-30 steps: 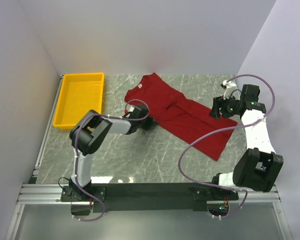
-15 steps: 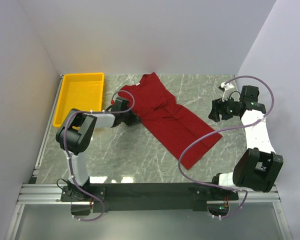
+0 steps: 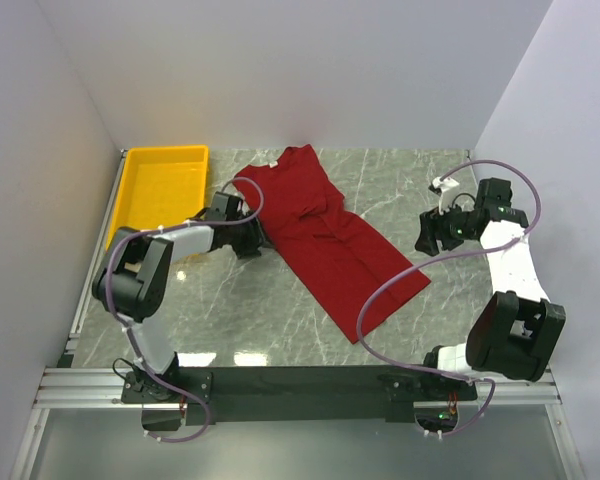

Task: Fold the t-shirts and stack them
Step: Fold the tshirt

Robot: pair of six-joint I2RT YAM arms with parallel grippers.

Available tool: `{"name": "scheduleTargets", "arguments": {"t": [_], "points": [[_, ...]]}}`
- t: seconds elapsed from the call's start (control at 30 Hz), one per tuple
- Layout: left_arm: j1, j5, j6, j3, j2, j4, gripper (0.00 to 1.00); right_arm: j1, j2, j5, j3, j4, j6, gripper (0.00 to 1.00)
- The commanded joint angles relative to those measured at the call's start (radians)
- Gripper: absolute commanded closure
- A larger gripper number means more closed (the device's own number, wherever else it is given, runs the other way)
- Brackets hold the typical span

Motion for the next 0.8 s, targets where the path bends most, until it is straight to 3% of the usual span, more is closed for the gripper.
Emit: {"name": "scheduleTargets", "arguments": {"t": [0.0,0.17,0.37,0.5,0.77], "points": [[-0.005,0.066,0.105,-0.095,-0.080,-0.141,0.41,-0.002,0.009,-0.022,-0.002,-0.028,-0.068,0.27],[-0.009,0.136,0.095,-0.213,-0.301,-0.132,0.39,0.024,0.066,0.003,-0.029,-0.059,-0.181,0.27],[-0.101,0.207,-0.098,-0.379,-0.467,0.044,0.37,0.030,0.209,0.142,-0.029,-0.002,-0.077,0.28],[-0.209,0.187,-0.327,-0.453,-0.465,0.243,0.36,0.030,0.241,0.190,-0.058,0.045,-0.004,0.28],[-0.351,0.124,-0.577,-0.490,-0.323,0.522,0.34,0.023,0.264,0.194,-0.103,0.035,0.033,0.30]]}}
